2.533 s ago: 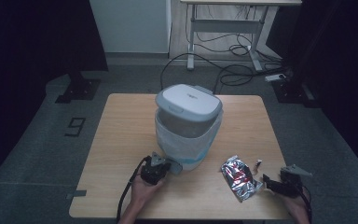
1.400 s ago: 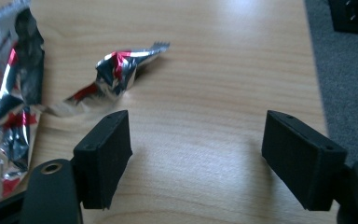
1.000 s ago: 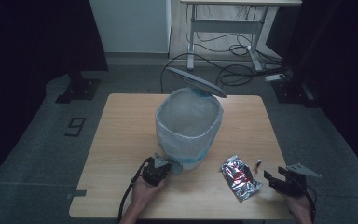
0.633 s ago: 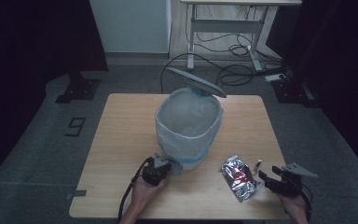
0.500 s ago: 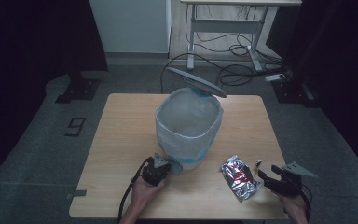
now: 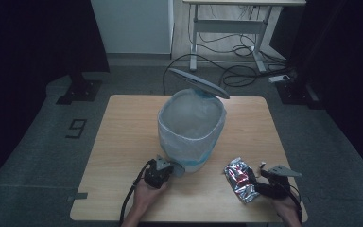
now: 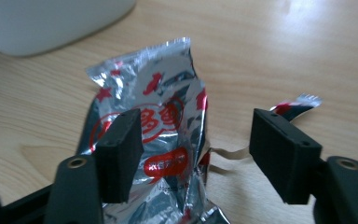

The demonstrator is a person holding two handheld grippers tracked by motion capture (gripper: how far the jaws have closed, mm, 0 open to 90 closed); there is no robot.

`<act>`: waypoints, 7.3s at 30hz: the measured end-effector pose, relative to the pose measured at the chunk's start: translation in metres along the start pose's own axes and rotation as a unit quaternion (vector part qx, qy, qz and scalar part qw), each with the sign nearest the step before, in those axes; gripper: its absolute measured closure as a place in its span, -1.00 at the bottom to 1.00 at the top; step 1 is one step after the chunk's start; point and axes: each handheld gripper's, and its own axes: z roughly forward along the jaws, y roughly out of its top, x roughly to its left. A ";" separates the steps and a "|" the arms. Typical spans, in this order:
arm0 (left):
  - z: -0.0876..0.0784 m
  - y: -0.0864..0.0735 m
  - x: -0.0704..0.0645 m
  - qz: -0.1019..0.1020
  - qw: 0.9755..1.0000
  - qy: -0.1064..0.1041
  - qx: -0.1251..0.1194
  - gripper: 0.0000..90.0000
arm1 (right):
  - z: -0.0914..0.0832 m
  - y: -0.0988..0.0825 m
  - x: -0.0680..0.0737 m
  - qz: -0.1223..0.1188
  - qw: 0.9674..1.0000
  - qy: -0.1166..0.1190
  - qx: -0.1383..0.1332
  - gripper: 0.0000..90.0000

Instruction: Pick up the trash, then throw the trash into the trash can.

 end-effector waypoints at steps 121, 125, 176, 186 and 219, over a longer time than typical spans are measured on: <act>0.000 -0.001 0.000 0.002 1.000 0.001 -0.003 1.00 | -0.085 0.133 0.030 -0.002 0.970 0.116 -0.213 0.99; 0.000 -0.001 0.000 0.001 1.000 0.000 -0.004 1.00 | -0.085 0.137 0.033 -0.005 0.970 0.119 -0.214 0.99; 0.000 -0.002 0.000 0.001 1.000 0.000 -0.004 1.00 | -0.071 0.184 0.064 -0.029 0.967 0.147 -0.208 0.99; 0.000 -0.002 0.000 0.001 1.000 0.000 -0.004 1.00 | -0.067 0.192 0.072 -0.036 0.966 0.151 -0.205 0.99; 0.000 -0.002 0.001 0.002 1.000 -0.002 -0.005 1.00 | -0.046 0.214 0.083 -0.035 0.969 0.156 -0.189 0.99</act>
